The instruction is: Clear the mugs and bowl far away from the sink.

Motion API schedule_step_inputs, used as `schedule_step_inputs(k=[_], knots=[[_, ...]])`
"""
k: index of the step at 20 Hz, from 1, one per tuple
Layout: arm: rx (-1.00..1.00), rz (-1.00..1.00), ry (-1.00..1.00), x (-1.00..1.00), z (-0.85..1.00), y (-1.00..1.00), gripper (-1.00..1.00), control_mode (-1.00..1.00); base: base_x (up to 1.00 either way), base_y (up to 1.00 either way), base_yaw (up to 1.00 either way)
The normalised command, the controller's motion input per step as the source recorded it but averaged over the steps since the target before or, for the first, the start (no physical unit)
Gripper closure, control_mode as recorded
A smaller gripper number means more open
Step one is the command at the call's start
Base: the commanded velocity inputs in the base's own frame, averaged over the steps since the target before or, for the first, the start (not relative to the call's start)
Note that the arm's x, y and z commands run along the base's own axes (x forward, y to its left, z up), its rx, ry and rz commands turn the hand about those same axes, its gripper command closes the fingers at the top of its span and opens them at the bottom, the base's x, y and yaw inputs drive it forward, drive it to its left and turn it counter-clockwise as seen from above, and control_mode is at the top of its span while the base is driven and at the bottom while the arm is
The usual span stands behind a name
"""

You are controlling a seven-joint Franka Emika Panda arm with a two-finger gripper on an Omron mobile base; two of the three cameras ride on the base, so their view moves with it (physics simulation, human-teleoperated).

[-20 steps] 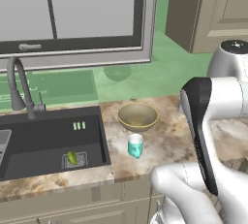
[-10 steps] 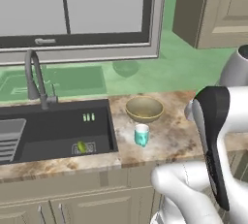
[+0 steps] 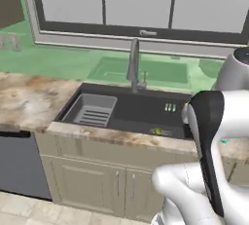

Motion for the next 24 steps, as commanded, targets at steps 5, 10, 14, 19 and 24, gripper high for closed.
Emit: schedule_step_inputs(k=[5, 10, 14, 19, 24], knots=[[0.0, 0.0, 0.0, 0.0, 0.0, 0.0, 1.0, 1.0, 0.0, 0.0, 1.0], [0.0, 0.0, 0.0, 0.0, 0.0, 0.0, 1.0, 1.0, 0.0, 0.0, 1.0], [0.0, 0.0, 0.0, 0.0, 0.0, 0.0, 1.0, 1.0, 0.0, 0.0, 1.0], [0.0, 0.0, 0.0, 0.0, 0.0, 0.0, 1.0, 1.0, 0.0, 0.0, 1.0], [0.0, 0.0, 0.0, 0.0, 0.0, 0.0, 1.0, 1.0, 0.0, 0.0, 1.0]])
